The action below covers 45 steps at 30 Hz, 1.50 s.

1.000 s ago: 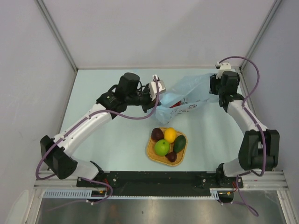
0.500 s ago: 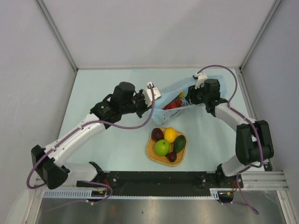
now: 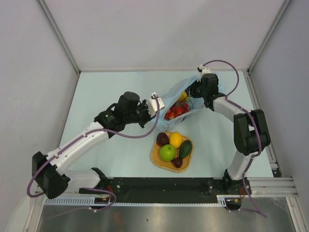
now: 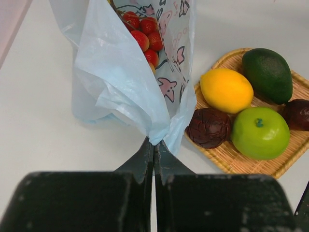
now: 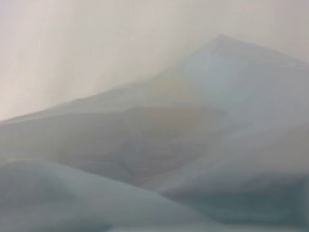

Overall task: Take the fake fruits out of the plastic bag
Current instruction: Take out the fake fruit from the plastic bag.

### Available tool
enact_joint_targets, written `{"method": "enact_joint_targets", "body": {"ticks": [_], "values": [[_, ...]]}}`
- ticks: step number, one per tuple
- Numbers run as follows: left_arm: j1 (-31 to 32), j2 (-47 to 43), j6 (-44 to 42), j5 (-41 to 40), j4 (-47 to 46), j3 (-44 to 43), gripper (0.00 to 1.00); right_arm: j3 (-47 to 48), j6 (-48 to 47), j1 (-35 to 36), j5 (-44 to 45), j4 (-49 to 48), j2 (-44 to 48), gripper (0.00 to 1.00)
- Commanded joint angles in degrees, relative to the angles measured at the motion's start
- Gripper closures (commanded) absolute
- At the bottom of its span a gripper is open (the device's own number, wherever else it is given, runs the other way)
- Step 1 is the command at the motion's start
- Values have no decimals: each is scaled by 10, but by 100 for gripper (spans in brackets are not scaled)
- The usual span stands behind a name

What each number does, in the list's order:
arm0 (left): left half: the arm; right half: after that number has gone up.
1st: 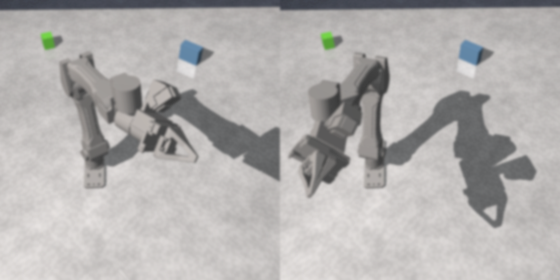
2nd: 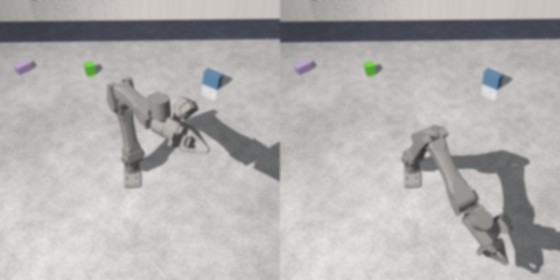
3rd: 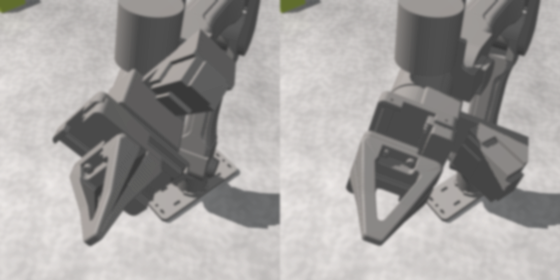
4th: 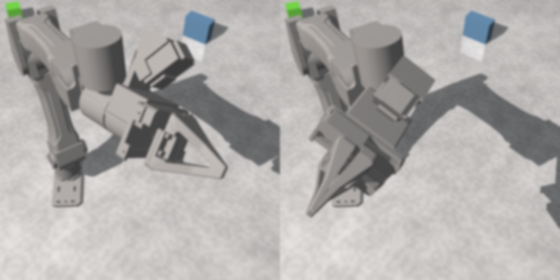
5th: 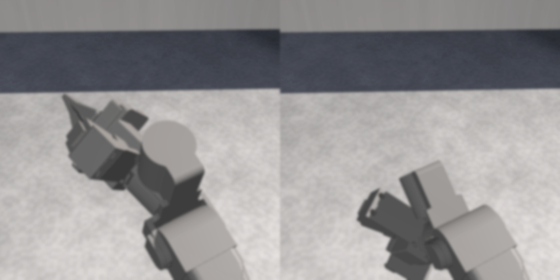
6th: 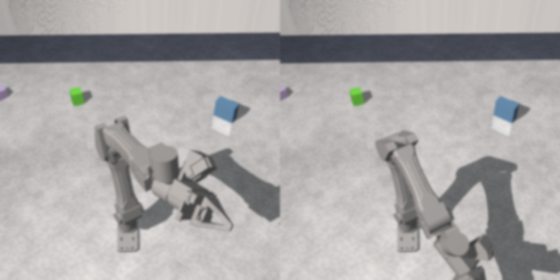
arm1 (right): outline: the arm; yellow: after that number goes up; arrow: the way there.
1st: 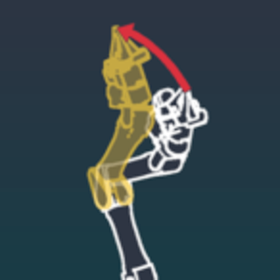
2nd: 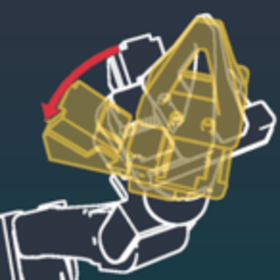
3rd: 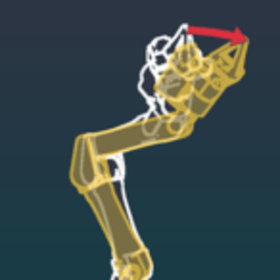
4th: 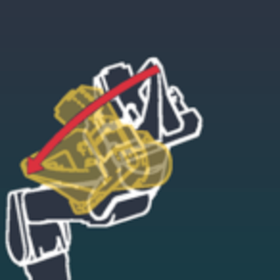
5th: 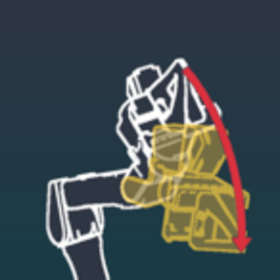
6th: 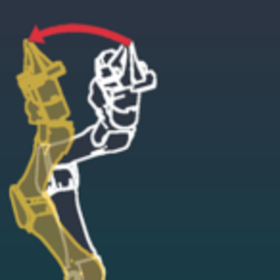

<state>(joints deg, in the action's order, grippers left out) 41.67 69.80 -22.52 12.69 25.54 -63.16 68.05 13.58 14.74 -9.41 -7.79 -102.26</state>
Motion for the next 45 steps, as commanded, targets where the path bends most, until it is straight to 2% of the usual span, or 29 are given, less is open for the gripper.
{"method": "enact_joint_targets", "body": {"ticks": [1, 3, 7, 17, 21, 25, 28, 29, 31, 32, 35, 38, 45], "values": [[-1, 10, 5, 27, -13, -5, 100, 47, 38, 0, 20, -27, -16, 58], [0, 14, 10, 31, -14, -9, 100, 52, 40, 0, 3, -30, -25, 65], [0, 15, 18, 42, -17, -15, 100, 65, 29, 13, 32, -8, -49, 68], [0, 9, 23, 56, -13, -12, 100, 105, 27, 25, 111, -1, -115, 39], [0, 10, 27, 56, -8, -7, 100, 135, 20, 31, 126, 13, -155, 32], [1, 16, 30, 59, -8, -12, 100, 162, 21, 29, 120, 34, -190, 32], [1, 21, 31, 58, -10, -12, 100, 165, 24, 28, 124, 24, -207, 38], [0, 21, 32, 57, -11, -13, 100, 168, 17, 28, 128, 21, -210, 46], [1, 23, 32, 54, -13, -13, 99, 169, 7, 27, 134, 12, -212, 55], [1, 24, 31, 52, -13, -13, 100, 169, 0, 24, 129, 9, -210, 64], [1, 27, 30, 51, -18, -11, 100, 169, -15, 14, 100, 7, -185, 73], [1, 34, 34, 51, -30, -10, 100, 165, -15, 2, 53, 8, -141, 78], [-1, 51, 56, 37, -63, -30, 100, 145, -37, -10, 30, 32, -48, 83]]}}
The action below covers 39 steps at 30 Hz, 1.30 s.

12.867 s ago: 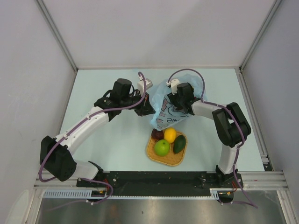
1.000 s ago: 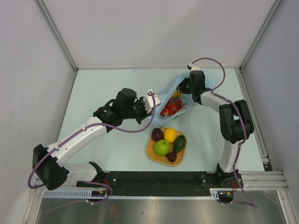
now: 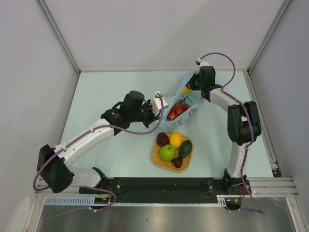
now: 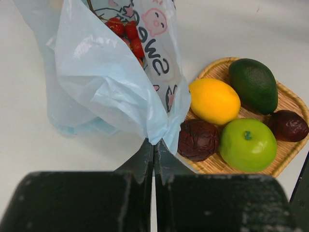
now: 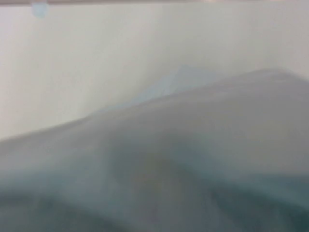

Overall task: Take the fake fruits out of the plastic bag
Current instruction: Take out the fake fruit from the plastic bag.

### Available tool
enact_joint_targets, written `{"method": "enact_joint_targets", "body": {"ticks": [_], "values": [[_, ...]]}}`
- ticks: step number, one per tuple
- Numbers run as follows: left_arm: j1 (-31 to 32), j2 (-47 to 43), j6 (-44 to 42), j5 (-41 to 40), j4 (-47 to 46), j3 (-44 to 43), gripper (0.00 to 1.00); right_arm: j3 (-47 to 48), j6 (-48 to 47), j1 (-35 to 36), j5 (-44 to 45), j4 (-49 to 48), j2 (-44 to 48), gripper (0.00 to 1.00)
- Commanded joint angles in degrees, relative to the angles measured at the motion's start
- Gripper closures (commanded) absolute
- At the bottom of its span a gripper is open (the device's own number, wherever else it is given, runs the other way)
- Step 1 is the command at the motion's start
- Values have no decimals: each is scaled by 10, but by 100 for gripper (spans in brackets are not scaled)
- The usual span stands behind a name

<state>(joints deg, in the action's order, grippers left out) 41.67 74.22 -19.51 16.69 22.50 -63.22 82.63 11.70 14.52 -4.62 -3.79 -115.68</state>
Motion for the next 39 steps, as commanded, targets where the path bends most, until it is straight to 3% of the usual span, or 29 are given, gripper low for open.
{"method": "enact_joint_targets", "body": {"ticks": [1, 11, 18, 22, 27, 34, 36, 39], "values": [[-2, 8, 30, -3, -34, -36, 100, -9, -25, -9, -24, -5, 97, 84], [-14, 30, 61, -44, -71, -83, 100, -75, -72, -22, -122, 67, 203, 84], [-15, 19, 64, -102, -75, -126, 100, -114, -142, -39, -107, 144, 237, 86], [-15, 19, 65, -111, -85, -133, 100, -135, -158, -48, -118, 150, 256, 87], [-15, 22, 69, -78, -85, -120, 100, -152, -215, -9, -189, 143, 303, 89], [-14, 26, 76, -52, -88, -116, 100, -248, -447, 72, -239, 94, 410, 95], [-14, 28, 76, -52, -89, -117, 100, -260, -464, 78, -233, 85, 435, 100], [-14, 27, 74, -52, -90, -115, 100, -264, -462, 74, -219, 68, 458, 100]]}}
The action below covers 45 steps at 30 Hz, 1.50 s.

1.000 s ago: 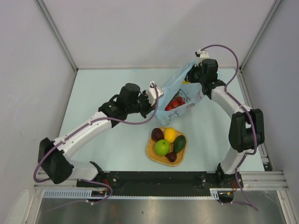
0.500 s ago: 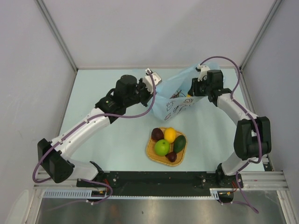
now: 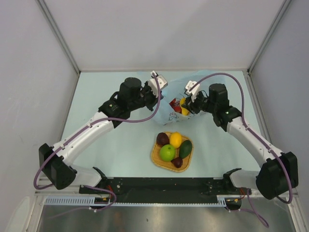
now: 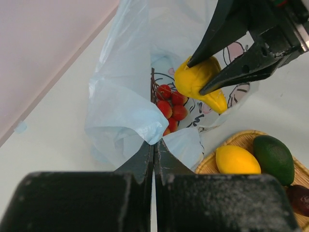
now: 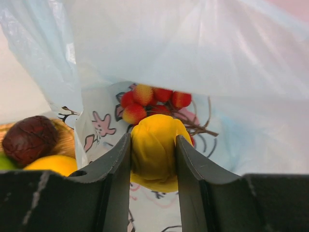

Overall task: Take the fake fruits out of the plastic bag
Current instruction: Take out the fake fruit from the plastic bag, then place the fake fruit on the plate.

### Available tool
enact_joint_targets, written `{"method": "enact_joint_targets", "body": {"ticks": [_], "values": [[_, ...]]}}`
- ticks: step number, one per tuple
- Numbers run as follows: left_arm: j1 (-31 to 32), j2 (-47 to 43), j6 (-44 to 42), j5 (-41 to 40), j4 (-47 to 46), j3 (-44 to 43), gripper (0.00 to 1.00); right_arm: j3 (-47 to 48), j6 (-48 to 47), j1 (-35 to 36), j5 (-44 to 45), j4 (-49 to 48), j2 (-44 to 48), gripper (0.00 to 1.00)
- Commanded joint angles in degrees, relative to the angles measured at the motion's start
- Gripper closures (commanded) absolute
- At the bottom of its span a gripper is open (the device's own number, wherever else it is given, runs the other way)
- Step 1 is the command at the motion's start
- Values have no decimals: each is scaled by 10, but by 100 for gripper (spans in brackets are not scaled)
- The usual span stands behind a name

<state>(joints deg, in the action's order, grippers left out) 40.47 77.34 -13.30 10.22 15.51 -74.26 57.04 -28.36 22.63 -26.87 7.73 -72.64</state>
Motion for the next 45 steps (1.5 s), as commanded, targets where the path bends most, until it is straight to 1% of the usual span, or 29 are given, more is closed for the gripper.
{"method": "enact_joint_targets", "body": {"ticks": [1, 6, 9, 10, 11, 14, 15, 17, 18, 19, 21, 22, 24, 29, 33, 36, 41, 43, 45], "values": [[-2, -5, 10, 13, -18, -3, 100, -8, -64, -8, 7, -59, 36, 100], [-2, -4, 7, 9, -20, 6, 100, -7, -39, -2, 27, -111, 101, 100], [-2, 1, 8, 12, -21, 5, 100, -2, -42, 26, -5, -92, 150, 100], [-2, 4, 8, 12, -20, 4, 100, -1, -44, 39, -13, -60, 172, 100], [-2, 6, 8, 13, -20, 2, 100, -1, -47, 62, -16, -45, 181, 100], [-2, 14, 7, 15, -21, -6, 100, -1, -52, 100, -42, 29, 203, 100], [-2, 16, 9, 16, -20, -8, 100, -1, -57, 107, -49, 76, 204, 100], [-2, 18, 9, 16, -19, -11, 100, -1, -76, 120, -80, 129, 194, 100], [-3, 19, 9, 16, -19, -12, 100, -2, -88, 122, -88, 181, 187, 100], [-3, 18, 8, 15, -19, -12, 100, -2, -115, 124, -99, 208, 180, 100], [-2, 18, 7, 17, -17, -12, 100, -3, -141, 130, -107, 268, 154, 100], [-2, 18, 8, 17, -16, -11, 100, -8, -154, 130, -107, 279, 147, 100], [-2, 14, 7, 20, -16, -7, 100, -21, -161, 132, -104, 283, 137, 99], [-2, 11, 9, 25, -17, 3, 100, -69, -194, 147, -98, 257, 131, 97], [0, 11, 11, 29, -18, 3, 100, -86, -192, 168, -105, 240, 119, 97], [0, 10, 11, 27, -17, 6, 100, -89, -188, 172, -114, 236, 117, 97], [0, 4, 7, 23, -14, 16, 100, -89, -206, 189, -103, 238, 151, 98], [0, 4, 7, 23, -14, 16, 100, -88, -211, 203, -101, 229, 152, 98], [0, 6, 8, 25, -12, 15, 100, -89, -213, 232, -95, 218, 150, 98]]}}
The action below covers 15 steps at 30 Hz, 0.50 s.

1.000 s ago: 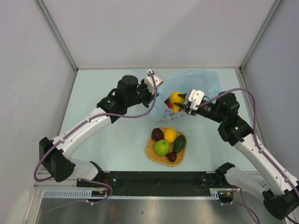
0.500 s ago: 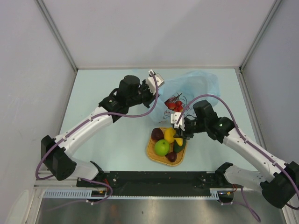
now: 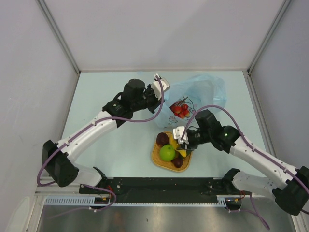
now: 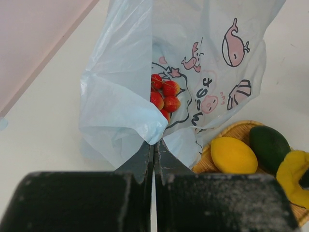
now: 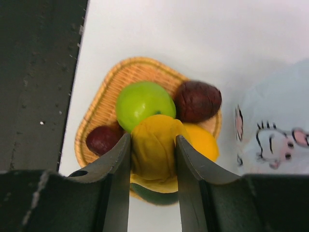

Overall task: Take the fake fruits out of the plastic bag
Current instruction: Place the fake fruit on the plate.

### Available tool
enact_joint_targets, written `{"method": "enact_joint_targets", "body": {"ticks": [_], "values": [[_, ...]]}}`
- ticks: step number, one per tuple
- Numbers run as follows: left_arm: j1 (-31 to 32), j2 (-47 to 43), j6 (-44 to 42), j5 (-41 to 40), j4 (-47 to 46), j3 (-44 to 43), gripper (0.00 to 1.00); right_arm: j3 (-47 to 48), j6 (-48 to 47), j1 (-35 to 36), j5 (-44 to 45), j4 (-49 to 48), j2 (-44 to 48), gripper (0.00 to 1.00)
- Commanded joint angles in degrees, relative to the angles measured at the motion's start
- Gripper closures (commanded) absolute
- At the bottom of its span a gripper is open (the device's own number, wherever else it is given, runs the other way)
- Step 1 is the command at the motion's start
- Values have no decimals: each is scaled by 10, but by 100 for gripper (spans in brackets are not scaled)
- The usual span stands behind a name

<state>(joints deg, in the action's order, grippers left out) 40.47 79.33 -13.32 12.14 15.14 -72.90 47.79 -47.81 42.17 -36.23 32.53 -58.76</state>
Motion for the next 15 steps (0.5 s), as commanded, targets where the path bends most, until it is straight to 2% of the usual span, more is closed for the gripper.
{"method": "enact_joint_targets", "body": {"ticks": [1, 10, 15], "values": [[0, -14, 10, 10, -6, -1, 100, 6, -15, 47, 0, -32, 8, 98], [-9, -23, 72, 37, -2, 9, 100, 21, 26, 194, 34, -49, -57, 98], [-10, -62, 87, 49, -11, 43, 100, 58, 31, 266, 127, -120, -139, 98]]}}
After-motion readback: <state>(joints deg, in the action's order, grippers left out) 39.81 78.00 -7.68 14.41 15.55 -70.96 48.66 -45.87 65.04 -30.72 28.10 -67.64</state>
